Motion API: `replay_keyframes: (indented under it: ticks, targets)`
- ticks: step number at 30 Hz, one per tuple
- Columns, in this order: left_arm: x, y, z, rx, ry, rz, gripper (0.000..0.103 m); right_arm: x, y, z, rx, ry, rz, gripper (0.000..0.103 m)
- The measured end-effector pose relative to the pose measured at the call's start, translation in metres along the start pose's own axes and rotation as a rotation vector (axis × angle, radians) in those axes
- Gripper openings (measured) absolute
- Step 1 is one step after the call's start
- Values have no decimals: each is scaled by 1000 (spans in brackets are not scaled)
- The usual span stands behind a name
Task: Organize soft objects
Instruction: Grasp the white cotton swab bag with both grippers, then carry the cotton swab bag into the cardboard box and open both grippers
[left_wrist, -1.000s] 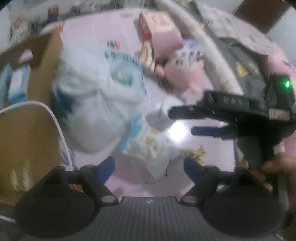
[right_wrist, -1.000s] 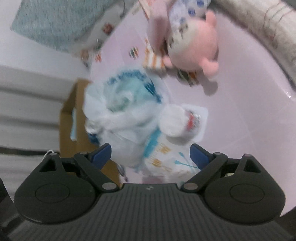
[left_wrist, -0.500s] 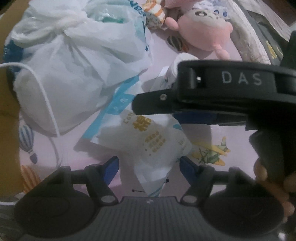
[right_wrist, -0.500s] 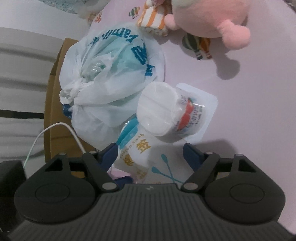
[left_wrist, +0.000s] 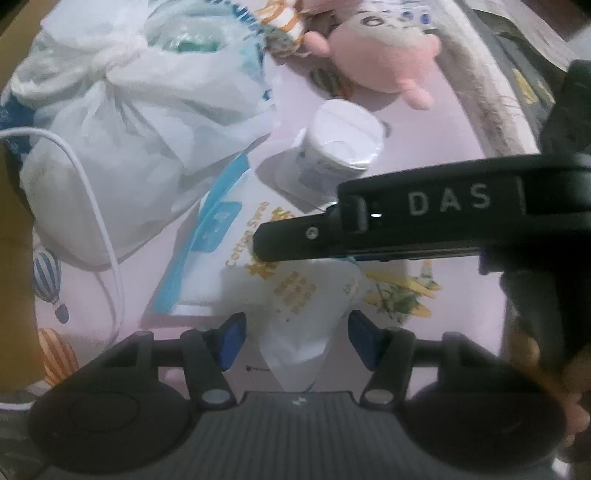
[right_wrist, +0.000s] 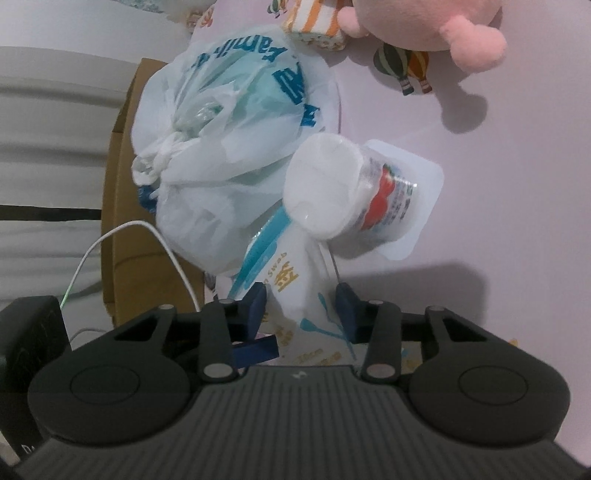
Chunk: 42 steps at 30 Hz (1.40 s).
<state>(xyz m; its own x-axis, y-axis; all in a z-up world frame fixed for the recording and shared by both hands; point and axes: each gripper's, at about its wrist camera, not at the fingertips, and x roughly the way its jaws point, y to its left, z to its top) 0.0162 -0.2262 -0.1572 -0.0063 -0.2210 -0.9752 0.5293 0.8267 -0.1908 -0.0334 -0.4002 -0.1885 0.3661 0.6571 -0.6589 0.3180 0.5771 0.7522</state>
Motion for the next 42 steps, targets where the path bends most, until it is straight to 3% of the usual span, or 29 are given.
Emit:
replay_keyframes:
  ticks: [8,14,20,25,32,35,36,37,39,42]
  targets:
    - [-61,-4,5,35,-58,-13,61,-37,21,-16,44,-44,42,40]
    - [-134,13,15,43,-169,10,61,-67,74,-7,29,-106,96,40]
    - [-204,67,33,29,-289,96,62,-59,157,26,-34,-172,196,40]
    - [-232,138,59,-22,-350,138,64,-15,225,64,-58,-206,284,40]
    - [-216,222,113,-41,-378,129,64,65,279,119,-39,-263,283,40]
    - [-192,243,135,-15,-391,125,78,90,288,139,-42,-313,231,43]
    - [-183,253,139,-11,-389,139,85,98,289,145,-43,-329,204,47]
    - [-171,260,144,-11,-377,154,85,106,288,152,-48,-345,168,59]
    - [-146,274,152,-15,-334,166,85,117,282,161,-34,-368,105,74]
    - [-125,286,148,-23,-282,170,82,123,275,166,-20,-393,64,74]
